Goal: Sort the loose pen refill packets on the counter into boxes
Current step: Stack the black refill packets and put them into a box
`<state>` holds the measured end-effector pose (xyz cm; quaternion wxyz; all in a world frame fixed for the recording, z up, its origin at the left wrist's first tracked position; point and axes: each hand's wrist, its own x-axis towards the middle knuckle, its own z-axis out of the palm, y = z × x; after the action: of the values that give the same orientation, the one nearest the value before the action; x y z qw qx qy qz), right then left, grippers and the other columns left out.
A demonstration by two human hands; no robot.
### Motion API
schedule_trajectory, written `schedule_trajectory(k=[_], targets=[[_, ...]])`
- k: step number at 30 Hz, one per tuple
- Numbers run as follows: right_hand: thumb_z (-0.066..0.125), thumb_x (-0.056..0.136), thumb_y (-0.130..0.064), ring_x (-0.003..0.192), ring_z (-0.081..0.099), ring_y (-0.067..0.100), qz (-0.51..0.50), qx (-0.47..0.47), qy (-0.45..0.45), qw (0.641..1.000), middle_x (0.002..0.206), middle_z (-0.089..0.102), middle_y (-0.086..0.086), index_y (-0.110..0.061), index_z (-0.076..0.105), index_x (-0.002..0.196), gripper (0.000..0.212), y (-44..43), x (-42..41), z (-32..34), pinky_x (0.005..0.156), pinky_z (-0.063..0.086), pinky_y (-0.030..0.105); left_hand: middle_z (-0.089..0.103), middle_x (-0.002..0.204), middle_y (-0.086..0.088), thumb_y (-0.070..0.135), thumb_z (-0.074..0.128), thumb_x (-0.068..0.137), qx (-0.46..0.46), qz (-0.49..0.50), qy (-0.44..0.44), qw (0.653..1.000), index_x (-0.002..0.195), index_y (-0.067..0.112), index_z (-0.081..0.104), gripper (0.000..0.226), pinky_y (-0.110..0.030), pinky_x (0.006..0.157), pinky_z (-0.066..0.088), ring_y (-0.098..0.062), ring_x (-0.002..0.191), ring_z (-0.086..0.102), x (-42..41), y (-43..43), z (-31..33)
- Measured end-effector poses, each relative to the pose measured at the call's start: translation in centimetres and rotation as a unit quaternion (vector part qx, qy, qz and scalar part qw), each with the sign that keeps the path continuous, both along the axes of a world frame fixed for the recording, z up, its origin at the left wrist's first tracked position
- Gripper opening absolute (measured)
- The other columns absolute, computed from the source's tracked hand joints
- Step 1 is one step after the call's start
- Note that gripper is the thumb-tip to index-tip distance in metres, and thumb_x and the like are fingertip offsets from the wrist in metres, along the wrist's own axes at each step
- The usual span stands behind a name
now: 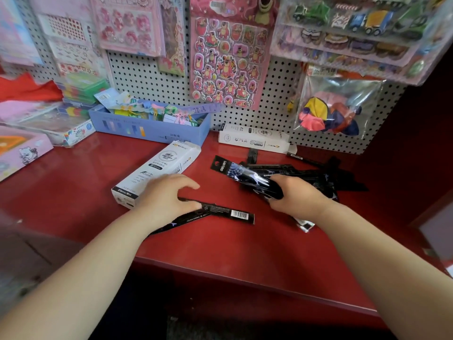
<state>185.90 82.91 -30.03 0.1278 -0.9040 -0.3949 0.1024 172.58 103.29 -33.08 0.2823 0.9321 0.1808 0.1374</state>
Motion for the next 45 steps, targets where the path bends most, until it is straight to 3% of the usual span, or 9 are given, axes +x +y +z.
schedule_trajectory(k=[7, 11, 17, 24, 28, 33, 36, 42, 45], targets=[[0.055, 0.085, -0.018, 0.086, 0.051, 0.021, 0.077, -0.050, 0.036, 0.995, 0.081, 0.049, 0.000, -0.027, 0.036, 0.065, 0.028, 5.4, -2.6, -1.0, 0.070, 0.034, 0.025, 0.065, 0.113, -0.002, 0.029, 0.070, 0.074, 0.093, 0.155, 0.013, 0.983, 0.101, 0.018, 0.068, 0.029, -0.033, 0.089, 0.034, -0.027, 0.108, 0.053, -7.5, 0.2, -2.2], [0.059, 0.083, -0.023, 0.102, 0.054, 0.025, 0.069, -0.048, 0.064, 0.994, 0.109, 0.055, 0.008, -0.020, 0.045, 0.087, 0.014, 5.1, -3.0, -1.6, 0.083, 0.042, 0.032, 0.071, 0.097, 0.006, 0.023, 0.069, 0.074, 0.150, 0.099, -0.002, 0.984, 0.088, 0.022, 0.074, 0.014, -0.029, 0.079, 0.024, -0.021, 0.098, 0.056, -8.1, 0.4, -3.6], [0.062, 0.080, -0.009, 0.079, 0.055, 0.020, 0.005, -0.023, 0.155, 0.988, 0.085, 0.057, 0.004, -0.005, 0.055, 0.109, 0.030, 2.6, -2.8, -1.3, 0.068, 0.048, 0.033, 0.073, 0.085, 0.017, 0.026, 0.061, 0.062, 0.188, -0.011, -0.015, 0.982, 0.078, 0.034, 0.073, 0.021, -0.019, 0.062, 0.008, -0.005, 0.086, 0.040, -6.1, -0.7, -3.6], [0.065, 0.080, -0.010, 0.080, 0.058, 0.023, -0.042, 0.041, 0.185, 0.981, 0.093, 0.064, 0.013, -0.004, 0.056, 0.113, 0.035, 0.7, -2.3, -0.5, 0.073, 0.048, 0.030, 0.052, 0.124, 0.001, 0.024, 0.067, 0.077, 0.075, 0.075, -0.058, 0.993, 0.116, 0.018, 0.058, 0.040, -0.030, 0.103, 0.020, -0.020, 0.119, 0.045, -2.8, -2.8, -3.4], [0.064, 0.081, -0.015, 0.059, 0.050, 0.009, -0.023, 0.027, 0.176, 0.984, 0.067, 0.053, -0.006, -0.015, 0.056, 0.096, 0.017, 1.8, -3.3, -1.3, 0.045, 0.038, 0.008, 0.064, 0.097, -0.007, 0.019, 0.064, 0.080, 0.062, 0.162, -0.073, 0.982, 0.088, 0.010, 0.067, 0.013, -0.038, 0.086, 0.038, -0.031, 0.097, 0.056, -3.9, -3.3, -3.9], [0.070, 0.075, -0.034, 0.097, 0.055, 0.019, -0.009, -0.047, 0.149, 0.988, 0.098, 0.054, -0.001, -0.012, 0.052, 0.112, 0.047, 2.1, -4.6, -2.1, 0.081, 0.044, 0.027, 0.056, 0.121, 0.009, 0.033, 0.042, 0.092, 0.091, 0.148, -0.003, 0.985, 0.108, 0.026, 0.065, 0.029, -0.028, 0.090, 0.018, -0.019, 0.116, 0.039, -4.3, -4.0, -3.7], [0.067, 0.076, -0.035, 0.092, 0.057, 0.022, 0.005, -0.084, 0.128, 0.988, 0.085, 0.052, -0.002, -0.011, 0.056, 0.098, 0.035, 2.4, -5.0, -2.2, 0.075, 0.045, 0.029, 0.049, 0.128, 0.011, 0.034, 0.038, 0.093, 0.081, 0.134, 0.011, 0.988, 0.115, 0.029, 0.060, 0.032, -0.027, 0.091, 0.015, -0.017, 0.121, 0.034, -3.8, -4.3, -3.5], [0.063, 0.076, -0.023, 0.073, 0.050, 0.018, -0.024, 0.007, 0.118, 0.993, 0.062, 0.046, -0.006, -0.027, 0.041, 0.060, 0.028, 1.6, -5.0, -3.2, 0.062, 0.037, 0.025, 0.067, 0.089, -0.013, 0.030, 0.047, 0.089, -0.103, 0.141, -0.089, 0.981, 0.080, 0.005, 0.064, 0.031, -0.035, 0.079, 0.040, -0.030, 0.091, 0.059, -4.8, -5.5, -2.9], [0.063, 0.076, -0.022, 0.072, 0.051, 0.018, -0.048, 0.093, 0.110, 0.988, 0.062, 0.046, -0.008, -0.023, 0.044, 0.064, 0.023, 1.1, -5.1, -3.2, 0.065, 0.038, 0.026, 0.066, 0.095, -0.002, 0.034, 0.052, 0.086, -0.258, 0.111, -0.078, 0.957, 0.099, 0.021, 0.060, 0.020, -0.037, 0.089, 0.046, -0.022, 0.095, 0.062, -3.5, -6.1, -2.1]])
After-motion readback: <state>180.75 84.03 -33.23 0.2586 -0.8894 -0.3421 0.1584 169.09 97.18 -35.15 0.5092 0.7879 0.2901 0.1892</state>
